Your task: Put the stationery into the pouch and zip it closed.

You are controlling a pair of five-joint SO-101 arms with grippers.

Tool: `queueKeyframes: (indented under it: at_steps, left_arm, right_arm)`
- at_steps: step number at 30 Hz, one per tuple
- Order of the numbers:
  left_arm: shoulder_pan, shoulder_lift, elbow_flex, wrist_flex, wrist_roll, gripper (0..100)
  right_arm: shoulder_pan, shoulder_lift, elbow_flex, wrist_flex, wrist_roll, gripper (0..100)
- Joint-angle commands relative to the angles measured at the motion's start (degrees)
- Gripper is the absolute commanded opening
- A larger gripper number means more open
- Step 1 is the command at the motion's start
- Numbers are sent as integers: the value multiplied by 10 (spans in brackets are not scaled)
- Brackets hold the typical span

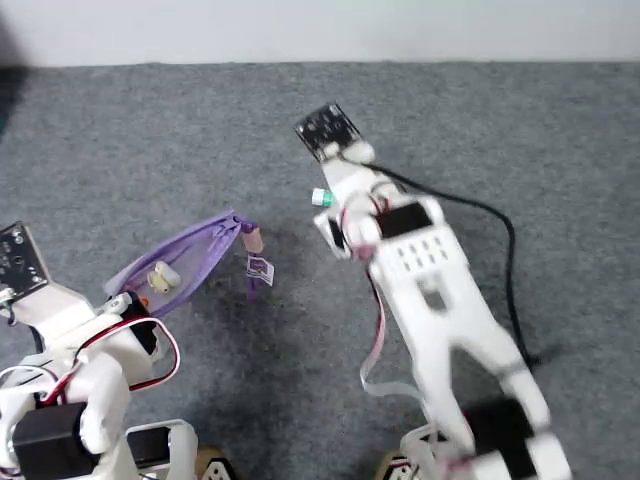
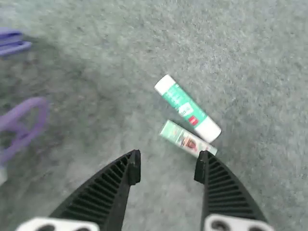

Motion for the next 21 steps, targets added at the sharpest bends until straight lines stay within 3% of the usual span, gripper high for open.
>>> queueKeyframes:
  at_steps: [1, 12, 18, 21]
  left_arm:
    - [0, 9, 7, 3, 6, 12]
    - [-4, 9, 9, 3, 6, 12]
    - [-4, 9, 9, 2, 6, 12]
    - [-4, 9, 9, 2, 6, 12]
  right_arm:
    - [20, 133, -140, -5, 36, 198]
    - [21, 431, -382, 0, 148, 199]
    - [22, 547, -469, 0, 171, 197]
    - [21, 575, -494, 0, 171, 136]
